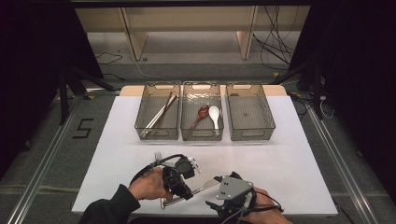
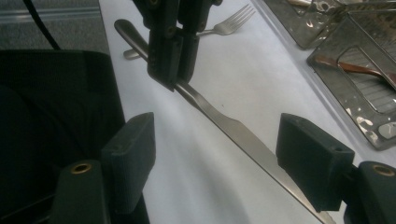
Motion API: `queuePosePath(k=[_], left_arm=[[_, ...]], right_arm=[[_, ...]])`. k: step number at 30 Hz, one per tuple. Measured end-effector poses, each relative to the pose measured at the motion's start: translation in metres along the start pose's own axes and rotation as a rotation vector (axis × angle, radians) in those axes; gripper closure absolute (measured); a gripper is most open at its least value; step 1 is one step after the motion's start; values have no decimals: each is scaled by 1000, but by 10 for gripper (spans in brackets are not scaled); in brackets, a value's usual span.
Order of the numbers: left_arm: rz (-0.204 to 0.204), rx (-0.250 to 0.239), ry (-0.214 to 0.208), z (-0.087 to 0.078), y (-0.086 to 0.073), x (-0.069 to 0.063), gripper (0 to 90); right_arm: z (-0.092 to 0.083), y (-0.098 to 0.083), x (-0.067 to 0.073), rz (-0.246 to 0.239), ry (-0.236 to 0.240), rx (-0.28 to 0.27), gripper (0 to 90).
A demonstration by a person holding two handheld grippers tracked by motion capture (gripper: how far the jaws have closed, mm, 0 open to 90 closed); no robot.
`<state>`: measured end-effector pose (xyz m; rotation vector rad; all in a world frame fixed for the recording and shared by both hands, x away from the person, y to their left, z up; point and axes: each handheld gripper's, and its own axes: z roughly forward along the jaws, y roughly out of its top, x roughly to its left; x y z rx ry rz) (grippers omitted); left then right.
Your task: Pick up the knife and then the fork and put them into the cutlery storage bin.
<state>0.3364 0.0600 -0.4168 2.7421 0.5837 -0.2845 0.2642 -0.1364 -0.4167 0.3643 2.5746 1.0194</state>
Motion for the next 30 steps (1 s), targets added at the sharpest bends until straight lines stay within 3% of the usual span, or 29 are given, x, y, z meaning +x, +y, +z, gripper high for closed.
queuePosePath(k=[6, 9, 14, 30], left_arm=[[1, 11, -20, 1, 2, -1, 790], [23, 28, -27, 0, 3, -1, 790], [39, 33, -41, -1, 7, -6, 790], [73, 53, -76, 0, 16, -16, 790]], right_arm=[[6, 1, 5, -61, -2, 33, 319], [10, 1, 7, -82, -2, 48, 332], [17, 1, 11, -158, -12, 84, 367], [25, 0, 14, -266, -11, 122, 566]])
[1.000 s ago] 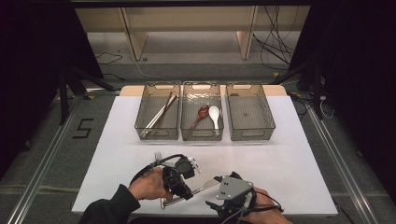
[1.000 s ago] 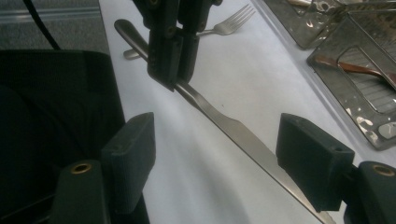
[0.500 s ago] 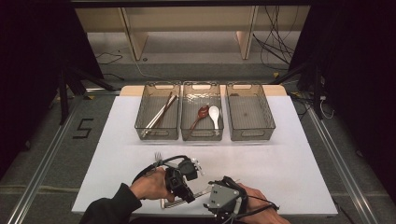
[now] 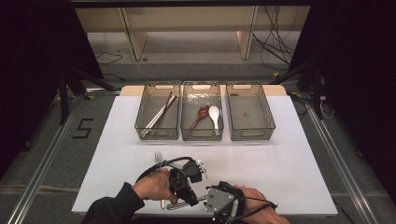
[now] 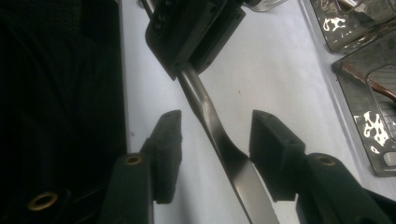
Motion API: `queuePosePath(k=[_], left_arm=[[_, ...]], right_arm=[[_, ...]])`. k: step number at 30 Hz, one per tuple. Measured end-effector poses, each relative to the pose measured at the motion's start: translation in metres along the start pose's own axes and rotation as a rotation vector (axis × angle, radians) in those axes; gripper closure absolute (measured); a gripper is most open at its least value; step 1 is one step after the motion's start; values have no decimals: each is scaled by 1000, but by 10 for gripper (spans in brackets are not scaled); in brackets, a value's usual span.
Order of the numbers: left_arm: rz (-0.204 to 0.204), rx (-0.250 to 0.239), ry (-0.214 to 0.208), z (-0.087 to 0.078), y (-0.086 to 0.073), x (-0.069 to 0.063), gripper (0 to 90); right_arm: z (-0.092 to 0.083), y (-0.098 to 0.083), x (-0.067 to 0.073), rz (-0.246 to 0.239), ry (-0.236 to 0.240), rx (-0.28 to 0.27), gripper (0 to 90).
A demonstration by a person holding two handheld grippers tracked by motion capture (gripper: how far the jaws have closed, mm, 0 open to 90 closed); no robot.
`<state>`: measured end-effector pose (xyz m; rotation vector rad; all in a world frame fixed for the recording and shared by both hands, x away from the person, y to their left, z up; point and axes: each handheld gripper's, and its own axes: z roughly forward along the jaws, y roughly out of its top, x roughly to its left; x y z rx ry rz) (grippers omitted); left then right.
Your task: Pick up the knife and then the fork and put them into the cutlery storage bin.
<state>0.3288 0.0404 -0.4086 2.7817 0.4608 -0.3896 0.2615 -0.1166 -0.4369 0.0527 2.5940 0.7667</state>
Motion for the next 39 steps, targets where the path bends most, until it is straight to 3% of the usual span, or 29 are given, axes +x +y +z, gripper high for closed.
queuePosePath(k=[13, 14, 19, 23, 27, 34, 39], left_arm=[[9, 12, -35, 2, 4, -1, 789], [11, 13, -37, 1, 4, 0, 789], [7, 0, -55, -2, 4, 1, 790], [4, -9, -62, -2, 4, 1, 789], [-7, -21, -40, -4, 3, 1, 766], [-60, -138, 13, -26, -4, 8, 575], [-85, -184, 44, -40, -15, 12, 541]], right_arm=[[1, -1, 8, -72, -12, -2, 732], [0, -1, 7, -123, -8, 9, 748], [1, -2, 13, -215, -7, 22, 851], [-1, -3, 11, -203, 5, 22, 867], [-2, -3, 10, -185, 13, 22, 876], [-1, -10, 7, -166, 13, 54, 887], [-4, -13, 1, -119, -6, 61, 890]])
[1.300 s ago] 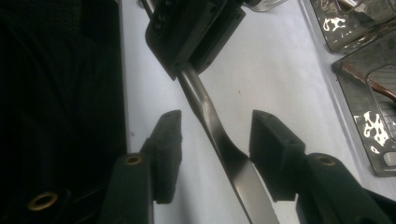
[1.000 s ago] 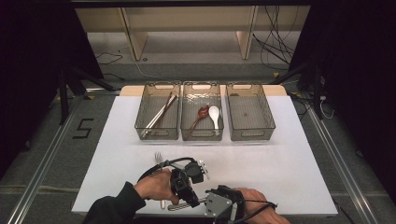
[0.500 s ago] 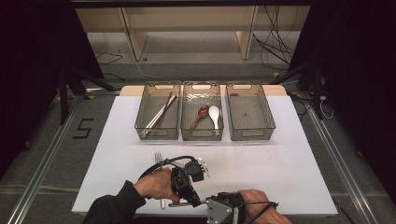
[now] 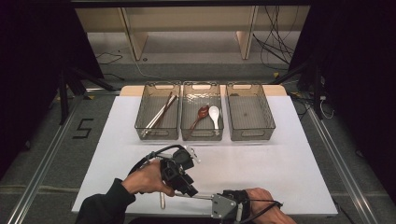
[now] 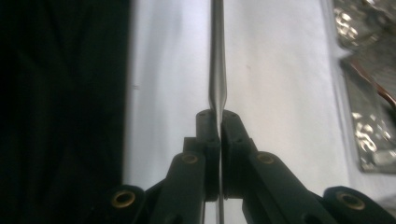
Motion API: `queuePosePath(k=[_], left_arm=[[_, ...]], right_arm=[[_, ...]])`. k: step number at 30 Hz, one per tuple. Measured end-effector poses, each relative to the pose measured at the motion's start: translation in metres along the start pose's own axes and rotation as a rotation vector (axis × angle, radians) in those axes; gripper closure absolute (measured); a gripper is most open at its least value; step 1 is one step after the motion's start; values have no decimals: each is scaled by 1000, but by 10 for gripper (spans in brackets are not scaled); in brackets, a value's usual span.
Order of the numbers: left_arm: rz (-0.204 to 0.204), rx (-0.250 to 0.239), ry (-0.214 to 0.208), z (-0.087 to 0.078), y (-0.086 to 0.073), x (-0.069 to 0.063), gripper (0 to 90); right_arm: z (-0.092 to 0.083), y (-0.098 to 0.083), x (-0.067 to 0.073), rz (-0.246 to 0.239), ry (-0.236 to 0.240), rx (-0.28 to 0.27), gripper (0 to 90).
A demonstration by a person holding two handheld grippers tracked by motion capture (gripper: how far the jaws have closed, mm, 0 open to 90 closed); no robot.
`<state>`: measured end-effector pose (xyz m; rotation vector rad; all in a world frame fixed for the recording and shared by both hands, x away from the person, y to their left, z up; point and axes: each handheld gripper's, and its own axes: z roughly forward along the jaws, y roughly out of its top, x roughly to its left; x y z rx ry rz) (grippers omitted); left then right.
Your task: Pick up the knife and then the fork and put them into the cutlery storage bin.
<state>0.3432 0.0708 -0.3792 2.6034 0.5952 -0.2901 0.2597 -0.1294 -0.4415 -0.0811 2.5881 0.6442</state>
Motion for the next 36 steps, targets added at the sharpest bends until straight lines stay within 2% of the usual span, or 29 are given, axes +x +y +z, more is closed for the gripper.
queuePosePath(k=[7, 12, 13, 22, 26, 31, 36], left_arm=[[-49, -96, 54, -20, -13, 7, 500], [-97, -147, 97, -21, -26, 12, 429], [-108, -161, 106, -22, -30, 14, 411], [-174, -286, 214, -22, -63, 30, 288], [-183, -306, 263, -23, -76, 33, 257], [-208, -331, 284, -24, -89, 34, 247], [-202, -340, 299, -23, -97, 34, 234]], right_arm=[[-7, -14, -17, 97, -34, -9, 890], [-14, -28, -35, 182, -54, -12, 891], [-16, -30, -37, 224, -70, -23, 891], [-31, -56, -79, 370, -164, -40, 890], [-34, -65, -101, 435, -199, -39, 890], [-33, -71, -128, 509, -231, -34, 890], [-32, -79, -160, 604, -267, -23, 889]])
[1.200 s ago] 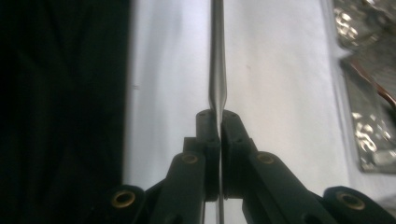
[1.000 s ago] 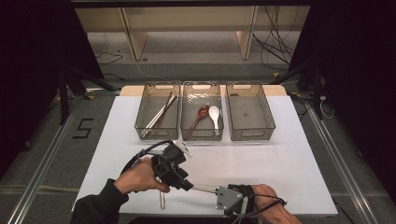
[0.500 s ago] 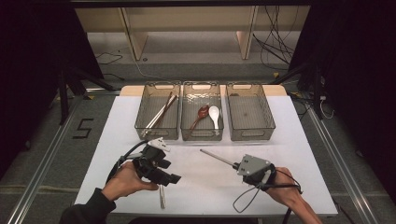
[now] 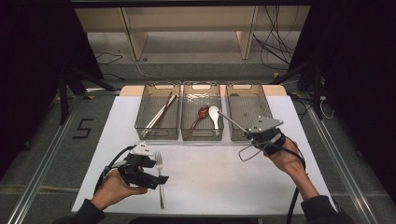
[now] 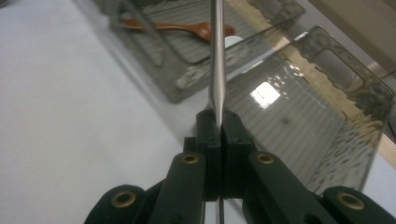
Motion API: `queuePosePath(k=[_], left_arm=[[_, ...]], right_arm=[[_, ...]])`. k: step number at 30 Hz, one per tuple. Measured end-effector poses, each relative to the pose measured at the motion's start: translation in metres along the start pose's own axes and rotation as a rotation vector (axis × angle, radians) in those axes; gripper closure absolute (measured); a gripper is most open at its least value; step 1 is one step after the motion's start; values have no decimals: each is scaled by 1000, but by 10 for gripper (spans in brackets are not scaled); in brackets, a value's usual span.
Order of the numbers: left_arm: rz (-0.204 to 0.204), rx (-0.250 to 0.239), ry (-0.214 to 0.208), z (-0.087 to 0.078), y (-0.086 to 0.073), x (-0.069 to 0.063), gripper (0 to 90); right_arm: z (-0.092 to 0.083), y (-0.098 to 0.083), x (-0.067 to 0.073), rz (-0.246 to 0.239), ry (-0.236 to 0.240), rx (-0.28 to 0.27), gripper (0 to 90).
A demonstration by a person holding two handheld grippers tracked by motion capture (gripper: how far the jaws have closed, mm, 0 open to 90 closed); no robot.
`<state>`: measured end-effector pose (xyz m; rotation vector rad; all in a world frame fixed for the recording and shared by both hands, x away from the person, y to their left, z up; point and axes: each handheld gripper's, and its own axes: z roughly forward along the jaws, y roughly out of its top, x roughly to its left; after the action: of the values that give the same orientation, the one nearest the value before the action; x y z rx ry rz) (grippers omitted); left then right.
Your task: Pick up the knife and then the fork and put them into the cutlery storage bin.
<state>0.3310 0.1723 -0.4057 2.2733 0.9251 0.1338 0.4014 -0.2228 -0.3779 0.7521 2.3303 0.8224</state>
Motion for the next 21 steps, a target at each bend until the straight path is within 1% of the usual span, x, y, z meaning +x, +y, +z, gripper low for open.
queuePosePath(k=[1, 3, 6, 7, 8, 10, 12, 15, 17, 21], left_arm=[[-1, -7, 9, 0, -1, 0, 234], [0, -20, 12, -1, -3, 0, 232], [6, -37, 20, -4, -5, 0, 229], [9, -42, 23, -4, -6, 0, 228], [4, -51, 23, -5, -6, 0, 227], [-1, -68, 26, -6, -8, 0, 225], [8, -81, 28, -7, -9, -1, 224], [8, -104, 37, -8, -10, -2, 221], [16, -118, 35, -10, -11, -3, 215], [12, -158, 44, -12, -12, -4, 210]], right_arm=[[2, 2, -6, 25, -10, 6, 890], [7, 6, -19, 82, -21, 20, 889], [13, 11, -36, 136, -37, 27, 889], [16, 12, -40, 144, -43, 33, 889], [18, 14, -44, 159, -49, 43, 889], [25, 15, -51, 176, -57, 50, 889], [31, 17, -57, 188, -64, 65, 890], [43, 18, -65, 218, -79, 91, 889], [50, 18, -70, 224, -89, 111, 889], [59, 20, -79, 256, -102, 131, 889]])
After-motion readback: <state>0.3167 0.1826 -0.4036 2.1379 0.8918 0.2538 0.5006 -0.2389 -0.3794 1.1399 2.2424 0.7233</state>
